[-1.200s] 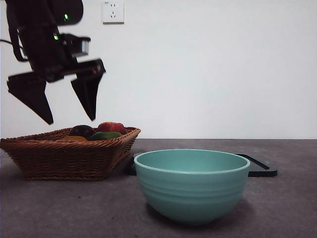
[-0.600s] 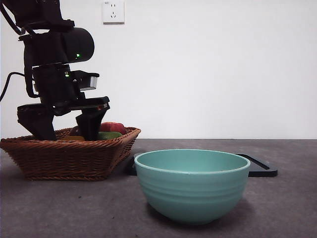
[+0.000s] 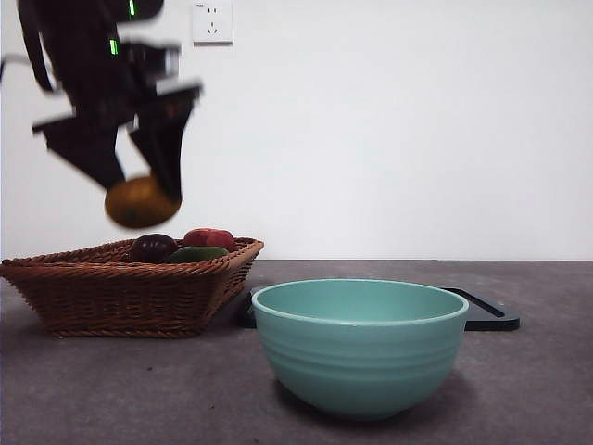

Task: Pick up the wifruite, put it on the bowl, pick up the plate, put it on desk

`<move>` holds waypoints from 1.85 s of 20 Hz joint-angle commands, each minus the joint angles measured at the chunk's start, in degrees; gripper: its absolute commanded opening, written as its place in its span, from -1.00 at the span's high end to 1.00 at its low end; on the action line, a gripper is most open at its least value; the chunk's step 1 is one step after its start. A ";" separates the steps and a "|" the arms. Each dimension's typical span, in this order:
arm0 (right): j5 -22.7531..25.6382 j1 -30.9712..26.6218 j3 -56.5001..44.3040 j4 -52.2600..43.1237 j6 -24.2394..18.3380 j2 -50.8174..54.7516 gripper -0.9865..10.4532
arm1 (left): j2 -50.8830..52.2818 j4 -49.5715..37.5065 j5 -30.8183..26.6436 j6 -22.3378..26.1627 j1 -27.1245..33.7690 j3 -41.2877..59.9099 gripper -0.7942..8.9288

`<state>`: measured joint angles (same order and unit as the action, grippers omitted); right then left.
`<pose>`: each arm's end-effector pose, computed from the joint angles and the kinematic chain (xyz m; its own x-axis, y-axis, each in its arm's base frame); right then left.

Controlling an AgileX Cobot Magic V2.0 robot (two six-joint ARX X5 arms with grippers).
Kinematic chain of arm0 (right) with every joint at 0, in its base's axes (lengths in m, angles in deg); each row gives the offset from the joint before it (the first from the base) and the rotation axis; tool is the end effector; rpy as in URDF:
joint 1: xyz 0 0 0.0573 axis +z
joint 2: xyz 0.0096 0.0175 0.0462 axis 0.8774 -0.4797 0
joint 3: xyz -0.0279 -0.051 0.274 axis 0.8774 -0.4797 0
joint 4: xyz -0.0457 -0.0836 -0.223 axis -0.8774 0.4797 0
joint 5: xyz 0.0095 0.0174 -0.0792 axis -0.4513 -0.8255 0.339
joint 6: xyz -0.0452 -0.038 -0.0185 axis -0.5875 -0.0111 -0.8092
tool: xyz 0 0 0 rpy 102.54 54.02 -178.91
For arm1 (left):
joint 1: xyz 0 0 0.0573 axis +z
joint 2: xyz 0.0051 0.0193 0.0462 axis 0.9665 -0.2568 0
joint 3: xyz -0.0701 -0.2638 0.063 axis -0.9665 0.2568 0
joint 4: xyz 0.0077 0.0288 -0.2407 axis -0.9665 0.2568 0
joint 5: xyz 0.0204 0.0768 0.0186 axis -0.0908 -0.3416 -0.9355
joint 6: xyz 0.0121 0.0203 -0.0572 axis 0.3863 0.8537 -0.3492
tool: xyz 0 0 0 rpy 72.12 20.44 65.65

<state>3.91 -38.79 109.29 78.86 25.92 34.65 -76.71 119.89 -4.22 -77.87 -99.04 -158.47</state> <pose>0.0845 0.0556 0.3460 0.4132 0.6590 -0.6285 -0.6002 0.7161 0.3563 0.2891 -0.1320 0.2849 0.4388 -0.2833 -0.8528 0.4091 0.9079 -0.0911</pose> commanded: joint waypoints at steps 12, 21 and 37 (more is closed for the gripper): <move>0.22 0.31 1.05 -1.16 0.07 -0.35 0.12 | -3.13 -0.50 6.51 0.28 -26.29 -1.27 0.34; 0.22 0.31 1.05 -1.18 0.17 -0.35 0.12 | -14.75 -5.51 5.29 0.28 -29.81 -1.27 0.34; 0.24 0.31 1.05 -1.18 0.13 -0.37 0.12 | -16.33 -4.96 5.31 -0.90 -31.26 -1.68 0.00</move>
<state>3.95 -38.79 109.29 78.24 25.92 34.65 -92.80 115.08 1.16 -78.11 -129.68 -158.80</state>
